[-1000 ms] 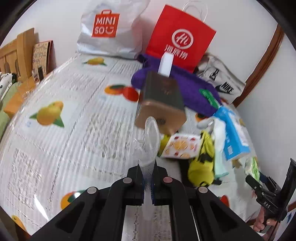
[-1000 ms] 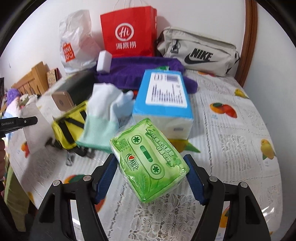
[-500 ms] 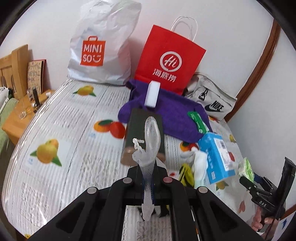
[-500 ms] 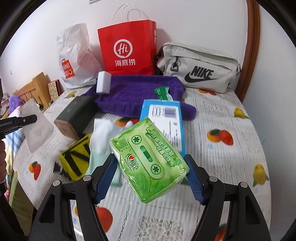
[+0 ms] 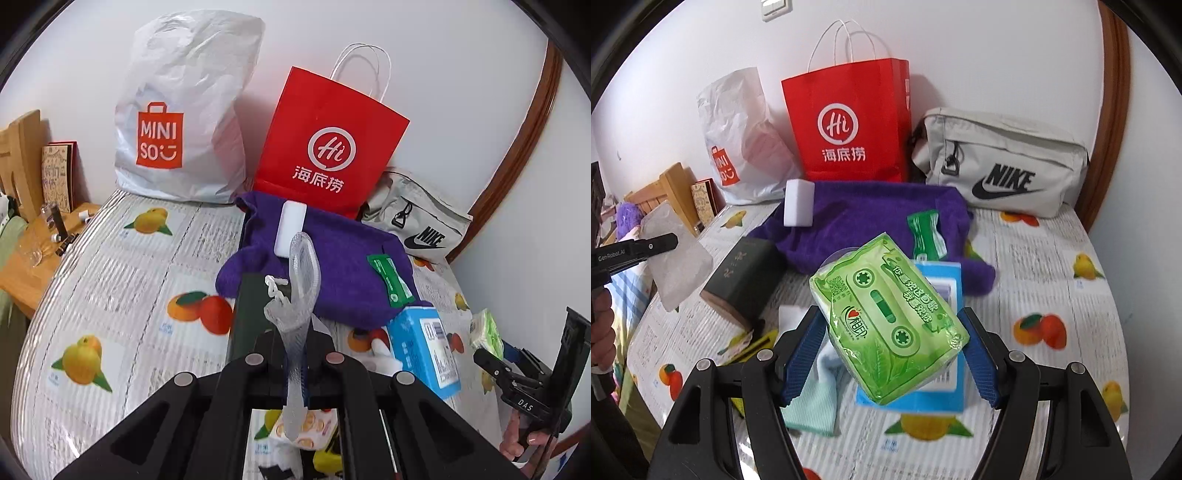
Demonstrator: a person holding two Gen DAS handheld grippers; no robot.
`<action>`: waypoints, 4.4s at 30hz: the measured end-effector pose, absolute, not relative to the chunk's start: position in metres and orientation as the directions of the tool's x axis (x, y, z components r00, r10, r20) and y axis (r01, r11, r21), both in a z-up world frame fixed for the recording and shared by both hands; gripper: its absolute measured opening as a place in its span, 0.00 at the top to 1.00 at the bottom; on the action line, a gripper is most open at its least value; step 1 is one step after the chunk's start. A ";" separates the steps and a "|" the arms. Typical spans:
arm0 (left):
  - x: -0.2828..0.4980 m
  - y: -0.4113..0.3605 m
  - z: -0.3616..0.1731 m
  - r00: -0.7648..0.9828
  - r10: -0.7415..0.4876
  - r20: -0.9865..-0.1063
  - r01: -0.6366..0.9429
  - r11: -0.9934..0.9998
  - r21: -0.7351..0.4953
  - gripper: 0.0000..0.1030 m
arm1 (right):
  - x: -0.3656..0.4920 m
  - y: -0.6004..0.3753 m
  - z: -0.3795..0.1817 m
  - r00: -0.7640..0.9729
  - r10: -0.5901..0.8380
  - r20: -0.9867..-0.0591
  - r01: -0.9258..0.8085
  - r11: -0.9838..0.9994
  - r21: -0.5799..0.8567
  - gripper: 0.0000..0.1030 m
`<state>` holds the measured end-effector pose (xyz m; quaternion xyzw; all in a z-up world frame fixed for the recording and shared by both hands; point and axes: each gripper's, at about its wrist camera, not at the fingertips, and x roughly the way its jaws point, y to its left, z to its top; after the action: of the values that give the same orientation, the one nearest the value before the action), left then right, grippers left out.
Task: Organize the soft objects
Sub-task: 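Place mesh bag on purple towel with left tool while right tool places tissue pack, then grasp the white glove with the mint cuff using the right tool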
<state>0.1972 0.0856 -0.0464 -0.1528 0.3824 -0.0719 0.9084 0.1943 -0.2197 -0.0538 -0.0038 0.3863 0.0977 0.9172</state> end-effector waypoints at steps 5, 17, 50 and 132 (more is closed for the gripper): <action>0.215 0.082 -0.045 0.696 -0.249 -0.673 0.011 0.942 -0.336 0.95 | 0.214 -0.219 -0.048 0.683 0.185 -0.706 -0.197 0.978 0.066 0.30; 0.274 0.069 -0.055 0.675 -0.276 -0.684 0.017 0.933 -0.360 0.95 | 0.275 -0.218 -0.056 0.665 0.187 -0.723 -0.205 0.977 0.065 0.30; 0.405 0.052 -0.122 0.576 -0.308 -0.758 -0.027 0.919 -0.394 0.95 | 0.407 -0.216 -0.117 0.560 0.158 -0.814 -0.206 0.977 0.048 0.30; 0.168 0.109 -0.135 0.533 -0.307 -0.788 -0.002 0.931 -0.364 0.42 | 0.202 -0.151 -0.087 0.550 0.323 -0.770 -0.225 0.946 0.235 0.86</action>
<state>0.1678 0.1095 -0.1354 -0.1627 0.4748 -0.0886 0.8604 0.2021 -0.1513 -0.0871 0.0546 0.4478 0.1557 0.8788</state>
